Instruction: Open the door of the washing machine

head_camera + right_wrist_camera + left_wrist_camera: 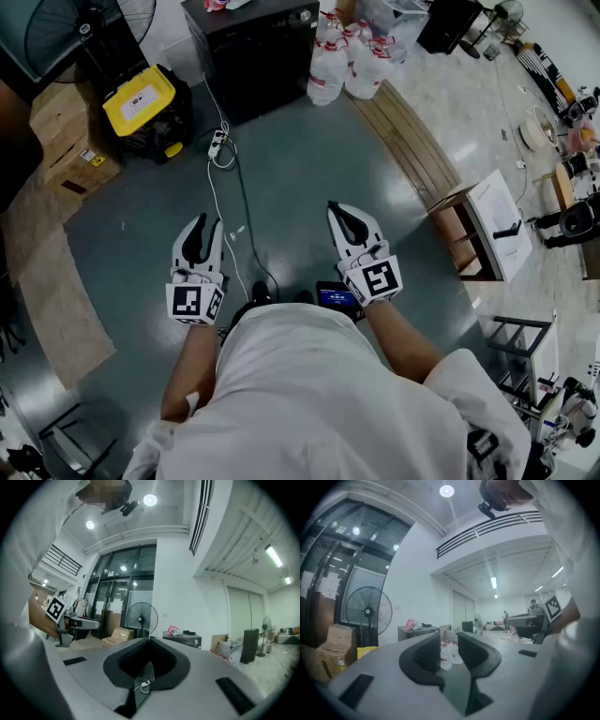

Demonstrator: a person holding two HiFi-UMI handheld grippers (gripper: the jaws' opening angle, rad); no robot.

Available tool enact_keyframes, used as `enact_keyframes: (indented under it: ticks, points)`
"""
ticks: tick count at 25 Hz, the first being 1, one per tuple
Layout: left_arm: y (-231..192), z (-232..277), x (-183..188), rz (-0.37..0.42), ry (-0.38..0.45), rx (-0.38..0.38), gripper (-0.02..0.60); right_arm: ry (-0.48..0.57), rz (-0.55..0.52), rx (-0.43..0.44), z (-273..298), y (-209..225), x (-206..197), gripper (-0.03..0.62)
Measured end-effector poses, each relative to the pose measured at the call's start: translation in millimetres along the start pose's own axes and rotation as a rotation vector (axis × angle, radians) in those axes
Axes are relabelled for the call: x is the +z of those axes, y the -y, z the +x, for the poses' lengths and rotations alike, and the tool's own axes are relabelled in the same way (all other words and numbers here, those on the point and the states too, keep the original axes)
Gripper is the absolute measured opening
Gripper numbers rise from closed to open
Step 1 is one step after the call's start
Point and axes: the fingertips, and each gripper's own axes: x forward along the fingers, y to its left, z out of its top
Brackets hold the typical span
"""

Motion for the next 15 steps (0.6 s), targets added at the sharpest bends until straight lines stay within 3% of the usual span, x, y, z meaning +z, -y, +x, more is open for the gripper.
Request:
enact_keyframes:
  ticks: [8,15]
  points:
    - [37.3,-1.0,-0.3,0.003,-0.007,-0.011,0.117,-0.051,0.091,-0.048,-48.3,29.9,-33.5,0.032]
    - [73.7,2.4,-6.2,-0.004,-0.02,-0.04,0.117,0.003,0.101,-0.047,-78.7,44.7,-33.0,0.032]
